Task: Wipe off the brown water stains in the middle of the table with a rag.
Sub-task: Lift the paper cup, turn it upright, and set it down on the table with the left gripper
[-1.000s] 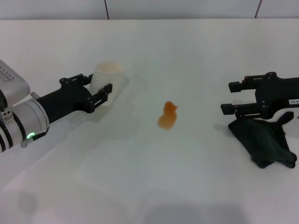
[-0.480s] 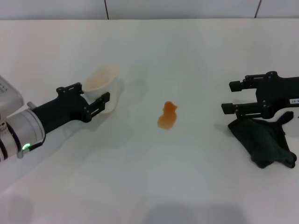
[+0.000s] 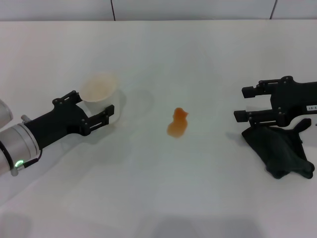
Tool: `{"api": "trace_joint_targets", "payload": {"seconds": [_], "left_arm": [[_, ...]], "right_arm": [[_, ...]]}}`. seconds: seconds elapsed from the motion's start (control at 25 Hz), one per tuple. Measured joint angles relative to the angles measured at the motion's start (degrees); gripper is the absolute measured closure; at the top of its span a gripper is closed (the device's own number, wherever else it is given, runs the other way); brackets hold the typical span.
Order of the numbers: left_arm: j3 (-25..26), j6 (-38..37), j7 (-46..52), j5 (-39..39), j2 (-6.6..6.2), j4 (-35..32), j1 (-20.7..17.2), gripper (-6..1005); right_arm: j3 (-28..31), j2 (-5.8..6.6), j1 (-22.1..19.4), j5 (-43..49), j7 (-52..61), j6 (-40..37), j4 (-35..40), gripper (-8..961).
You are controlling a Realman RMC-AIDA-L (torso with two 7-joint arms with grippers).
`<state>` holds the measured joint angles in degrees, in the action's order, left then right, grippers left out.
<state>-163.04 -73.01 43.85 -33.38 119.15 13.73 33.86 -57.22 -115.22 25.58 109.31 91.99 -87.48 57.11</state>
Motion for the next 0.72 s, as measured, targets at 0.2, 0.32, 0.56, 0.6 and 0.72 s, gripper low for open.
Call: {"api": "trace_joint_targets", "payload": {"seconds": [0.2,0.32,0.56,0.6,0.72], "left_arm": [[0.00,-1.19,1.78,0.56,0.03,1.54,-0.02,137],[0.00,-2.61,2.75,0.82,0.12,2.97,-0.15,117],[0.00,-4.03,2.98,0.86,0.29,4.19,-1.29,105],[0.00,-4.31,3.07,0.86,0.29,4.84,-1.74,105],[0.00,-5.01,3.53,0.84,0.29,6.20,-2.74,105]], "right_arm": [[0.00,-0.03,-0.14,-0.16,0.03,-0.02,0.03,245],[0.00,-0.08,-0.25,-0.60,-0.01,-0.07,0.03,246],[0.00,-0.09,-0.31,-0.75,-0.10,-0.07,0.03,246],[0.00,-0.09,-0.34,-0.76,-0.09,-0.07,0.03,245],[0.00,-0.09,-0.37,-0.91,-0.02,-0.07,0.02,245]]}}
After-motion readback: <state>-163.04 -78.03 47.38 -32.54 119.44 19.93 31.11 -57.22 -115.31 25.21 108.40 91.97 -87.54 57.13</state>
